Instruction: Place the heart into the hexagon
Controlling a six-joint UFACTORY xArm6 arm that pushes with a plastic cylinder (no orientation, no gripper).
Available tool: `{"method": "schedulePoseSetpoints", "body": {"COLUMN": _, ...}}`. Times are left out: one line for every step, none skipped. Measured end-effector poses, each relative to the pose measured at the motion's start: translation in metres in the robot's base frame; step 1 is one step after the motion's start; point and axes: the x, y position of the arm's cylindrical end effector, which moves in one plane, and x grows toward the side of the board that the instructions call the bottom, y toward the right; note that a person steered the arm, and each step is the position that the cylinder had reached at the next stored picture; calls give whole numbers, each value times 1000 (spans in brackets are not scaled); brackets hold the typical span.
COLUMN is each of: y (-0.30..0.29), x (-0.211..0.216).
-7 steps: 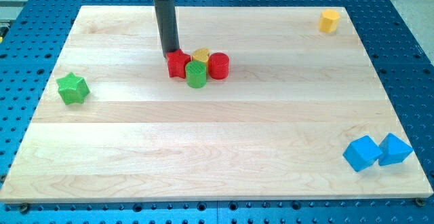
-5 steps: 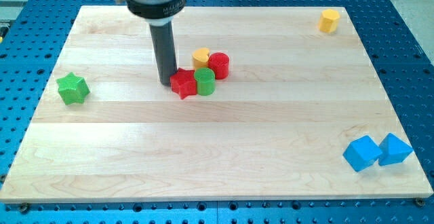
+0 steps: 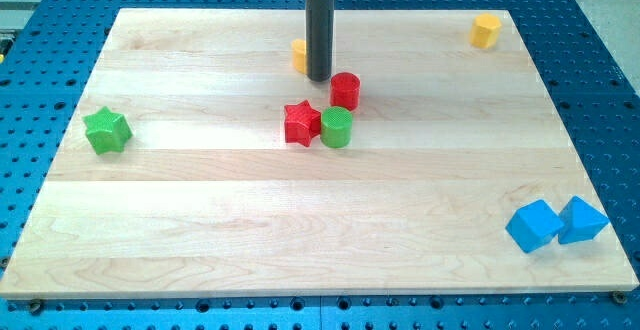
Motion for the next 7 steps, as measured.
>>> {"method": "schedulePoseSetpoints", "body": {"y": -52, "x": -10}}
{"method": "schedulePoseSetpoints", "body": {"y": -87, "x": -7}}
{"method": "schedulePoseSetpoints", "body": {"y": -128, "x": -8}}
{"method": "schedulePoseSetpoints", "body": {"y": -89, "x": -40}}
{"method": "schedulePoseSetpoints", "body": {"y": -25, "x": -48}}
{"method": "schedulePoseSetpoints", "body": {"y": 11, "x": -49}}
{"method": "schedulePoseSetpoints", "body": {"y": 23, "x": -49}}
